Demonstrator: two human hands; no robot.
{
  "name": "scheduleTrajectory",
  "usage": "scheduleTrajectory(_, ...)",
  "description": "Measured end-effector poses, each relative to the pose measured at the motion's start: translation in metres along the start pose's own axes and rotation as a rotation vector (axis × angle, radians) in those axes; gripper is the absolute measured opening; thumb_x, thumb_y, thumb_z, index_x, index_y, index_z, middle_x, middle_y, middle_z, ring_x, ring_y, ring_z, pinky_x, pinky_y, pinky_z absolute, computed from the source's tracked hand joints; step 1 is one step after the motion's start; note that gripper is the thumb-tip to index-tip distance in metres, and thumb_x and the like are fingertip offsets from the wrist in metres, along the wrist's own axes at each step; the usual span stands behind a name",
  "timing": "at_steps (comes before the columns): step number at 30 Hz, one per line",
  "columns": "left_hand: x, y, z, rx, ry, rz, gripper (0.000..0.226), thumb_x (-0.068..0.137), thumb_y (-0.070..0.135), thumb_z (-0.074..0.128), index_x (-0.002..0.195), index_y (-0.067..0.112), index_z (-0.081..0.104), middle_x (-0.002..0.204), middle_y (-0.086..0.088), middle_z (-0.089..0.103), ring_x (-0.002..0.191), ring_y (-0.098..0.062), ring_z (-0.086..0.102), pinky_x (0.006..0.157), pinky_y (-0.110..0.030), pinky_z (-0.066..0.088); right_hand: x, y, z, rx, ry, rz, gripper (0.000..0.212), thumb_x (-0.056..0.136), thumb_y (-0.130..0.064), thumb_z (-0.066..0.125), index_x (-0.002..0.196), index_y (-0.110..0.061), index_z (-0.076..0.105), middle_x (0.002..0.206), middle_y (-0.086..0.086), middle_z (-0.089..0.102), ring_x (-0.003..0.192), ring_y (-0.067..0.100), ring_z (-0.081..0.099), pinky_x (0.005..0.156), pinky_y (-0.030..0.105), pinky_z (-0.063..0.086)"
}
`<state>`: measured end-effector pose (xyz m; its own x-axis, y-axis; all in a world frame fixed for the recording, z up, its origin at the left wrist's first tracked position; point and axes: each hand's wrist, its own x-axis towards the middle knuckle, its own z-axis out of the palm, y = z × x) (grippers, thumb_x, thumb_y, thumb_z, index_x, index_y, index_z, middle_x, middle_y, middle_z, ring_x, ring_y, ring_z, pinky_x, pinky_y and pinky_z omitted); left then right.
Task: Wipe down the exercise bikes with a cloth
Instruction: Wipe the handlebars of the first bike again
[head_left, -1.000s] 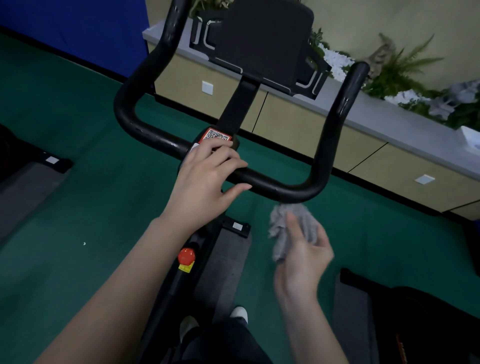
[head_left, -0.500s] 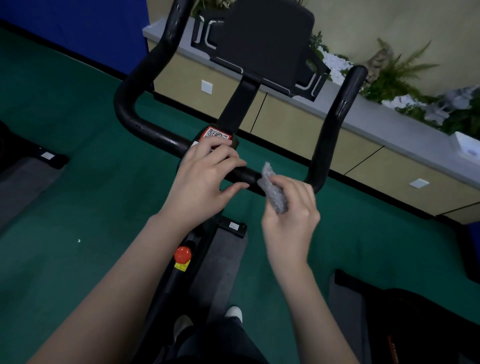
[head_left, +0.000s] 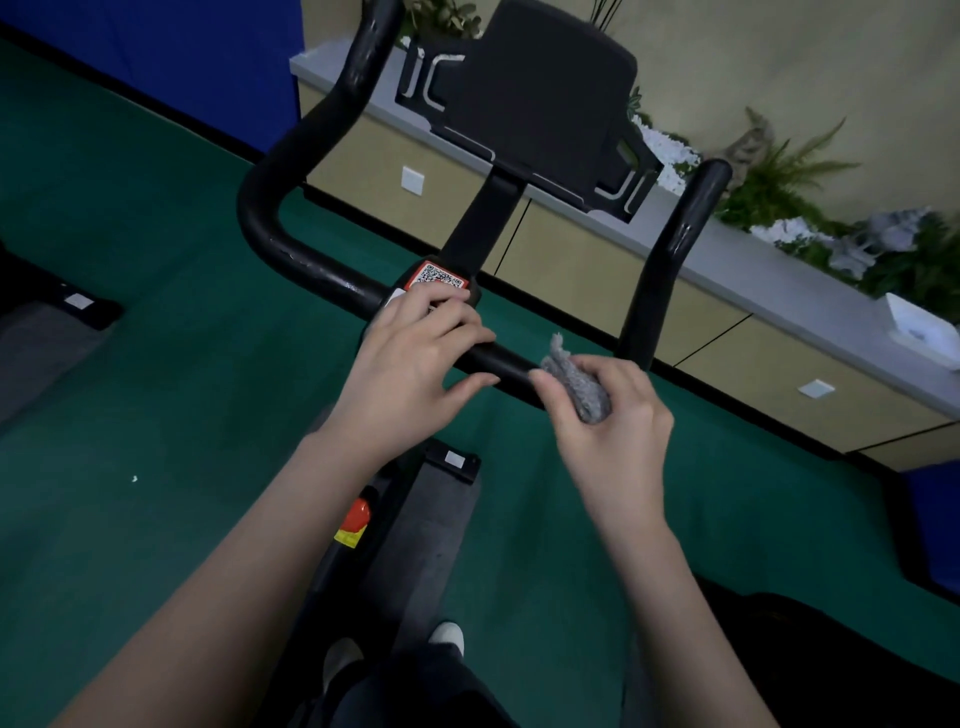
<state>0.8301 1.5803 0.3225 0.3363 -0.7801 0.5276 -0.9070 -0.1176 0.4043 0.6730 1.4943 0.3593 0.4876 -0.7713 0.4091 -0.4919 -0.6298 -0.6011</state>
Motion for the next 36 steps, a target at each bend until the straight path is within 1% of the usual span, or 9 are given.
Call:
scheduleTrajectory(5,0.000,-0.001,0.002,0.005,0.011,0.012,0.033,0.080,0.039,0.069,0.104,0.016,0.068,0.103,0.006,0.063,0.118,-0.020,0.048,0.099,-0.039,0.037,0.002,-0.007,0.013,-0.029,0.009,-0.095,0.007,0.084,-0.010,0.066,0.086,-0.005,0.071,0.088,0.006,0.066,0.086,0.026,0.060,0.079,0.020,0.040)
scheduleTrajectory(12,0.000,-0.001,0.001,0.002,0.008,0.010,0.034,0.080,0.040,0.069,0.105,0.016,0.068,0.104,0.006,0.063,0.119,-0.020,0.047,0.099,-0.036,0.034,0.001,0.008,0.004,-0.110,0.016,-0.184,0.011,0.082,-0.001,0.069,0.093,-0.001,0.071,0.092,0.009,0.067,0.088,0.026,0.059,0.085,0.011,0.036)
scheduleTrajectory(16,0.000,0.000,0.001,0.000,0.007,0.000,0.034,0.080,0.039,0.070,0.105,0.016,0.068,0.104,0.006,0.063,0.119,-0.020,0.047,0.100,-0.036,0.034,0.004,0.002,0.013,-0.185,0.057,-0.159,0.008,0.085,-0.007,0.066,0.089,-0.002,0.071,0.085,0.008,0.067,0.085,0.026,0.056,0.081,0.026,0.042)
scheduleTrajectory(19,-0.001,0.000,0.000,0.002,0.011,0.004,0.033,0.081,0.039,0.070,0.104,0.016,0.068,0.103,0.006,0.063,0.120,-0.019,0.047,0.099,-0.035,0.034,0.023,-0.002,0.021,-0.244,-0.052,-0.118,0.010,0.088,-0.014,0.063,0.085,-0.007,0.070,0.084,0.006,0.067,0.088,0.027,0.055,0.079,0.039,0.041)
scheduleTrajectory(23,-0.001,0.000,0.001,0.001,0.015,0.012,0.033,0.081,0.039,0.068,0.105,0.016,0.068,0.104,0.007,0.063,0.119,-0.019,0.046,0.099,-0.033,0.031,0.040,0.007,0.010,-0.221,-0.250,-0.112,0.011,0.087,-0.015,0.063,0.087,-0.007,0.070,0.088,0.008,0.068,0.092,0.028,0.056,0.085,0.045,0.044)
scheduleTrajectory(29,-0.001,-0.001,0.002,0.002,0.018,0.014,0.034,0.081,0.039,0.069,0.106,0.016,0.068,0.105,0.006,0.063,0.119,-0.018,0.045,0.099,-0.032,0.029,0.046,0.016,-0.008,-0.269,-0.259,-0.088,0.010,0.087,-0.014,0.063,0.085,-0.010,0.072,0.085,0.005,0.069,0.095,0.025,0.053,0.088,0.047,0.043)
scheduleTrajectory(31,-0.001,-0.002,0.002,0.009,0.016,0.013,0.034,0.081,0.039,0.069,0.106,0.017,0.068,0.105,0.006,0.063,0.118,-0.018,0.045,0.099,-0.032,0.030,0.056,0.009,-0.002,-0.254,-0.393,-0.049,0.012,0.088,-0.016,0.061,0.081,-0.016,0.071,0.080,0.000,0.067,0.093,0.022,0.054,0.087,0.038,0.044)
scheduleTrajectory(34,-0.001,-0.003,0.002,0.021,0.008,0.020,0.035,0.081,0.040,0.068,0.106,0.017,0.068,0.105,0.006,0.063,0.119,-0.019,0.045,0.099,-0.035,0.032,0.087,0.001,0.003,-0.275,-0.778,0.094,0.018,0.091,-0.023,0.058,0.074,-0.021,0.066,0.073,-0.004,0.063,0.074,0.013,0.058,0.061,0.019,0.043)
scheduleTrajectory(36,-0.001,-0.003,0.003,0.024,0.003,0.022,0.035,0.081,0.041,0.068,0.107,0.017,0.068,0.105,0.006,0.063,0.119,-0.019,0.045,0.098,-0.036,0.032,0.104,0.001,0.004,-0.332,-0.991,0.089,0.021,0.092,-0.026,0.057,0.075,-0.018,0.066,0.082,0.003,0.067,0.073,0.016,0.061,0.062,0.025,0.047)
